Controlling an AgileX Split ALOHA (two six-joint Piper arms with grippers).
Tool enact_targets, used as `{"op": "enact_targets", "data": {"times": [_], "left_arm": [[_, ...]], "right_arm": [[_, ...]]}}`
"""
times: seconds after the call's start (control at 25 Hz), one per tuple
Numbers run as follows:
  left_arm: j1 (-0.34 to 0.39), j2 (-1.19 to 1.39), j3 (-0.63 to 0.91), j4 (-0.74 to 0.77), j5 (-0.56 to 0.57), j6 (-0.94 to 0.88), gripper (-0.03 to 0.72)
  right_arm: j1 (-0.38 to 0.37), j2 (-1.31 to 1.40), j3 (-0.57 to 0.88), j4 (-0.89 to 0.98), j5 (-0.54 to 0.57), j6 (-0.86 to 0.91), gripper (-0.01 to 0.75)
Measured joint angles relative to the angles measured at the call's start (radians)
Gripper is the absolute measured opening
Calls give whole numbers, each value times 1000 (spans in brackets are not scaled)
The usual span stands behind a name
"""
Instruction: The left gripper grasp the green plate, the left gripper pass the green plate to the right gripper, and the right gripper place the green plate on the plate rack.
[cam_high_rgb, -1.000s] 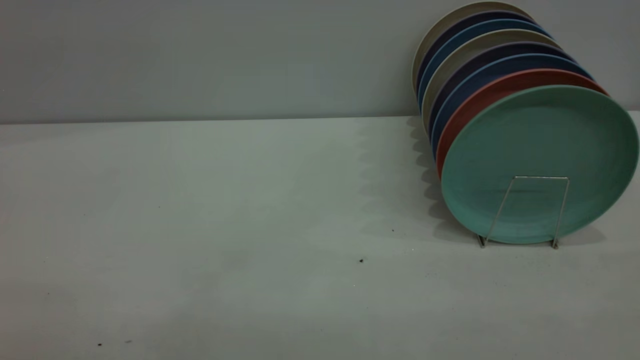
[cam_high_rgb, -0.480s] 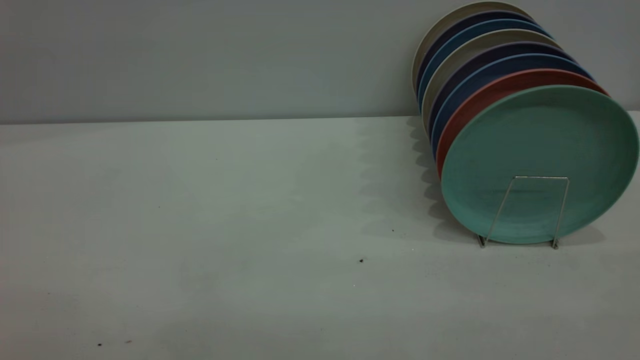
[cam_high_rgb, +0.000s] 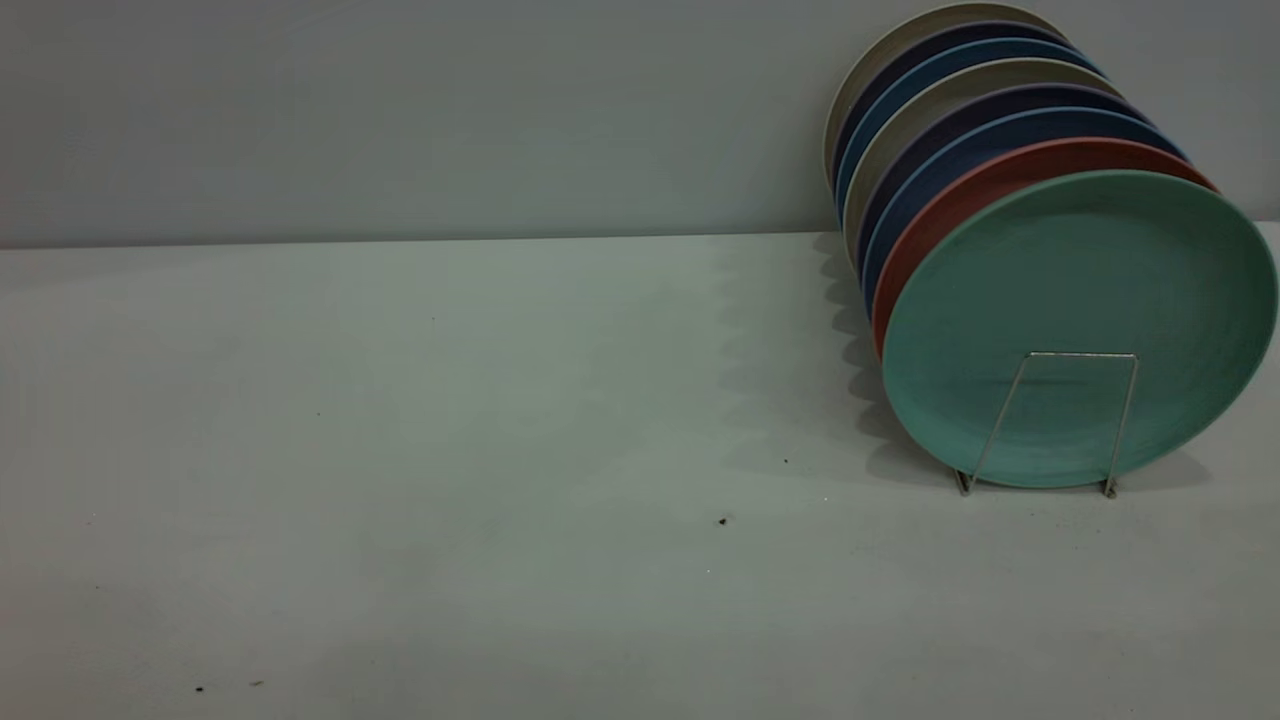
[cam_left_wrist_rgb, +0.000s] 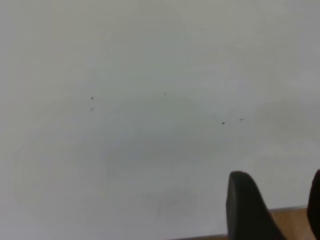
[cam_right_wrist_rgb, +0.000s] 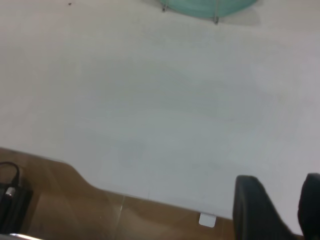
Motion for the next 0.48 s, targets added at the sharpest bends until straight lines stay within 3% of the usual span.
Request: {"op": "enact_targets", "data": {"times": [0.48], "left_arm": [[0, 0, 0, 0, 0, 0, 333]], "right_arm": [[0, -230, 0, 2, 4, 0, 237]]}}
